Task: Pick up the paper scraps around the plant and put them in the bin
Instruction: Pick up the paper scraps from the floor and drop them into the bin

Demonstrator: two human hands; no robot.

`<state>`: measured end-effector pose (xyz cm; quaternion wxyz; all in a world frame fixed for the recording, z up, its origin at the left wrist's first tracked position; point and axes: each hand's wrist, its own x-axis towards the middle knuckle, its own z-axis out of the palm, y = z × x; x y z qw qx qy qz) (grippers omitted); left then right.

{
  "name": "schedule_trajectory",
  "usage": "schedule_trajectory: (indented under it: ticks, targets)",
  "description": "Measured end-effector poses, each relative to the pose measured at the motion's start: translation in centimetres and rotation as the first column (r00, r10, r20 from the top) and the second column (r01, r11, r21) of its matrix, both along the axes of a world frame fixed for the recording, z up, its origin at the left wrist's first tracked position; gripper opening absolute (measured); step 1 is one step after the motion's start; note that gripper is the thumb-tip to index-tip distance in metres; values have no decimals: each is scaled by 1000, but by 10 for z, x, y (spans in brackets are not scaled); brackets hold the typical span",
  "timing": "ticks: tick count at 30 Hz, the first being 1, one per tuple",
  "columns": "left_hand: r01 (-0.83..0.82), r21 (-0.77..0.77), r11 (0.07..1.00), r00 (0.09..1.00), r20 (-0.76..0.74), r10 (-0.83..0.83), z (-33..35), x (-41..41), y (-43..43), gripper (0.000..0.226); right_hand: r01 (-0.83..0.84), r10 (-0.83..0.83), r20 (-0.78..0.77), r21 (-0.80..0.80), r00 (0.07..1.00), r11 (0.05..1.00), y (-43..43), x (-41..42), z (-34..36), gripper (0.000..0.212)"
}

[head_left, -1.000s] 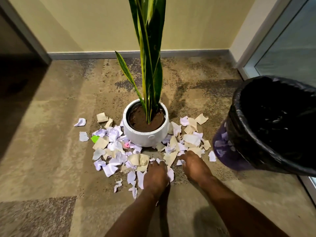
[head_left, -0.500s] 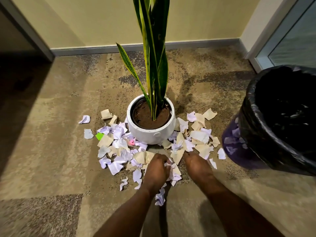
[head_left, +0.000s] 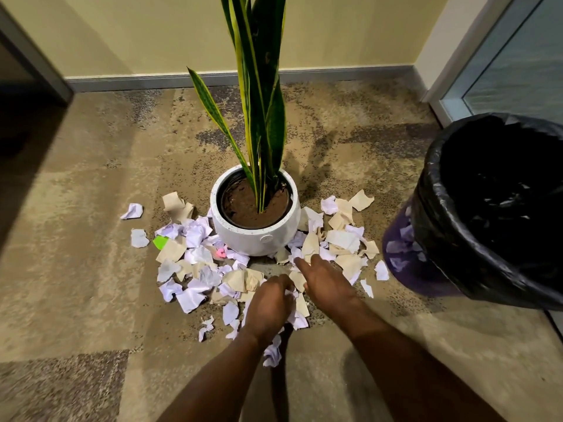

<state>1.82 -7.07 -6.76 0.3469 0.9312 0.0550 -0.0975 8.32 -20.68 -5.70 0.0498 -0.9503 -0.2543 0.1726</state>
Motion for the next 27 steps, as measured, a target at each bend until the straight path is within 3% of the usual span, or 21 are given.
schedule_trajectory:
  ticks: [9, 13, 16, 19, 23, 27]
  targets:
    - [-70, -72, 995, 997, -23, 69, 2, 1, 9, 25, 151, -159, 71, 106, 985, 983, 3, 11, -3, 33]
    - [-115, -110, 987, 991, -75, 107, 0, 5, 0, 27, 56, -56, -1, 90, 998, 994, 8, 9, -3, 53]
    - [-190, -125, 974, 978, -107, 177, -1, 8, -5, 40, -3, 3, -7, 18, 1000, 1000, 9, 7, -5, 30]
    - [-263, -138, 955, 960, -133, 245, 1, 12, -8, 39, 109, -111, 18, 113, 994, 988, 6, 9, -4, 15]
    - [-316, -118, 941, 938, -189, 291, 2, 24, -14, 17, 276, -295, 28, 283, 955, 919, -3, 17, 4, 10]
    - [-352, -61, 934, 921, -201, 334, 2, 36, -22, 20, 366, -399, 27, 345, 917, 864, -13, 26, 9, 7]
